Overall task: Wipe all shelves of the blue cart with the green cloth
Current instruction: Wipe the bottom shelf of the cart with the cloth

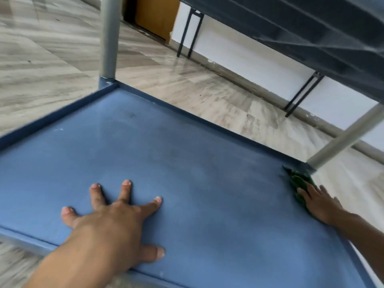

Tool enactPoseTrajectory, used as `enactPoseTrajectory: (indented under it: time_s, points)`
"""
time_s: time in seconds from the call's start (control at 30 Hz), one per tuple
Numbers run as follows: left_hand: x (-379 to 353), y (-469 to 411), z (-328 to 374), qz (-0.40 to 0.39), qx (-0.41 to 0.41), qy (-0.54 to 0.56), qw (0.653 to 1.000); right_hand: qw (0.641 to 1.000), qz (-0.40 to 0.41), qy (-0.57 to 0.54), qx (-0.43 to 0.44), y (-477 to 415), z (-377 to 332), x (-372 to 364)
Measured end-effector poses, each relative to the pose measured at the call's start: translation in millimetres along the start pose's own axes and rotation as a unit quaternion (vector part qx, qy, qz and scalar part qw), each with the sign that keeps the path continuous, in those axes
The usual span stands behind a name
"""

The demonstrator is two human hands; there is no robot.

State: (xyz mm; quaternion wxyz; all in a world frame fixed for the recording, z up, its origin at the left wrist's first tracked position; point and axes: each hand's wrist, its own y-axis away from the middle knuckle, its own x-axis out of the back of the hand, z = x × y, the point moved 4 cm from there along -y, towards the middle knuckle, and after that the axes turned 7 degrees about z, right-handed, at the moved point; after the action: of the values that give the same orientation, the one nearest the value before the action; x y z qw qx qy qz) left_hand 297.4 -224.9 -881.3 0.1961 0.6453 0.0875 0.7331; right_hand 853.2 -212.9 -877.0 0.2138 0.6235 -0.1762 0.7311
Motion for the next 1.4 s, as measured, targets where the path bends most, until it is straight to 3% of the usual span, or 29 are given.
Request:
enactPoseTrajectory:
  time_s: [0.37, 0.47, 0.57, 0.63, 0.7, 0.77, 0.93, 1.13, 1.2, 1.3, 1.4]
  points:
    - [-33, -39, -14, 0.090, -0.028, -0.043, 0.995, 0.991, 0.027, -0.119, -0.050, 176, 16, -5]
    - [-39, -45, -16, 0.111, -0.020, -0.040, 0.993, 0.989, 0.038, -0.140, -0.008, 236, 26, -13]
    - [-41, -47, -15, 0.155, -0.016, -0.034, 0.987, 0.973, 0.122, -0.194, 0.013, 278, 21, -8]
    - [-45, -46, -18, 0.163, -0.022, -0.012, 0.986, 0.980, 0.121, -0.150, 0.056, 282, 10, -3]
    - [-50, -46, -15, 0.149, -0.044, -0.003, 0.988, 0.983, 0.094, -0.153, 0.027, 273, 17, -1]
    - [-51, -46, -17, 0.138, -0.041, -0.018, 0.989, 0.982, 0.115, -0.152, -0.011, 260, 30, -8]
    - [-40, -33, -18, 0.158, -0.049, -0.031, 0.986, 0.989, 0.079, -0.123, -0.013, 176, 20, -12]
    - [-11, 0, -4, 0.066, -0.039, -0.013, 0.997, 0.993, 0.073, -0.094, -0.028, 17, 2, -8]
    - [-6, 1, 1, 0.042, -0.045, -0.006, 0.998, 0.988, 0.060, -0.129, -0.056, -28, 7, -22]
    - [-1, 2, 2, 0.020, -0.050, -0.005, 0.999, 0.990, 0.046, -0.123, -0.057, -68, -19, -43]
    - [-2, 3, 1, 0.012, -0.054, 0.008, 0.998, 0.991, 0.054, -0.124, -0.009, -78, -102, -26]
